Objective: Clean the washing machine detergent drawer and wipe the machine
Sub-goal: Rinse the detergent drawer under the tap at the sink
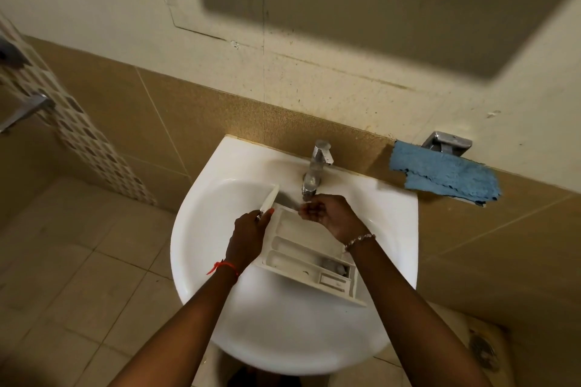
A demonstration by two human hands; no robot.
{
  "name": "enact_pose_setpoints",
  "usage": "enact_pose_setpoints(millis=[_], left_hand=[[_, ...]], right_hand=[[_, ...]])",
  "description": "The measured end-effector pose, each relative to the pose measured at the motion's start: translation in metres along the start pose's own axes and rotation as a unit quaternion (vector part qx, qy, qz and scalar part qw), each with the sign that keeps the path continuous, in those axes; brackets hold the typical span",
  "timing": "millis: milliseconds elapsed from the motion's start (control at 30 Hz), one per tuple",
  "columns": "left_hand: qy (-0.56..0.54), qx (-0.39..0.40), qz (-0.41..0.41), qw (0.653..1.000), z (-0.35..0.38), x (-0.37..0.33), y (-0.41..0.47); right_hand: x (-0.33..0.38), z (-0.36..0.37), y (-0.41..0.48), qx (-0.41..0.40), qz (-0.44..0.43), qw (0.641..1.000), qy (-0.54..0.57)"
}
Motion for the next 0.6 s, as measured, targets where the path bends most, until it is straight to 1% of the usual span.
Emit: enact_pose_setpoints(millis=[33,67,100,200,267,333,400,433,533,600], left_hand=[[0.002,-0.002,0.002,1.0,0.0,0.0,0.0],[0.003,-0.003,0.001,1.0,0.0,0.001,0.0],[0.001,-0.002,-0.001,1.0,0.0,0.002,0.0],[-0.001,0.001,-0.009,1.0,0.0,0.004,0.001],[0.006,0.001,0.002,1.0,0.0,0.001,0.001],[0.005,0.002,0.003,1.0,0.0,0.001,0.0],[0.0,0.004,0.0,1.0,-0.001,0.002,0.0],[-0.001,0.004,-0.003,1.0,-0.001,0.003,0.0],[0.0,0.009,-0.012,1.0,-0.001,0.004,0.0],[-0.004,0.009,-0.013,1.0,-0.001,0.004,-0.001]], right_hand=[[-0.006,0.007,0.004,0.026,0.04,0.994,0.1],[-0.01,0.013,0.007,0.043,0.065,0.982,0.173],[-0.012,0.017,0.011,0.047,0.075,0.971,0.221],[-0.022,0.024,0.023,0.043,0.08,0.961,0.26],[-0.026,0.033,0.028,0.059,0.074,0.961,0.259],[-0.032,0.041,0.029,0.094,0.071,0.959,0.256],[-0.042,0.046,0.021,0.122,0.091,0.961,0.231],[-0.049,0.049,0.015,0.139,0.107,0.966,0.192],[-0.068,0.051,-0.009,0.175,0.134,0.975,0.003],[-0.068,0.055,-0.022,0.193,0.1,0.968,-0.121]])
Point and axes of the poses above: each hand's wrist, its own y-axis towards the middle knuckle, its own z-axis out of the palm, x = y × z, the point moved 10 cm from there along y, towards the middle knuckle, and after that the axes turned 3 degrees about -y, right-handed, at the moved point
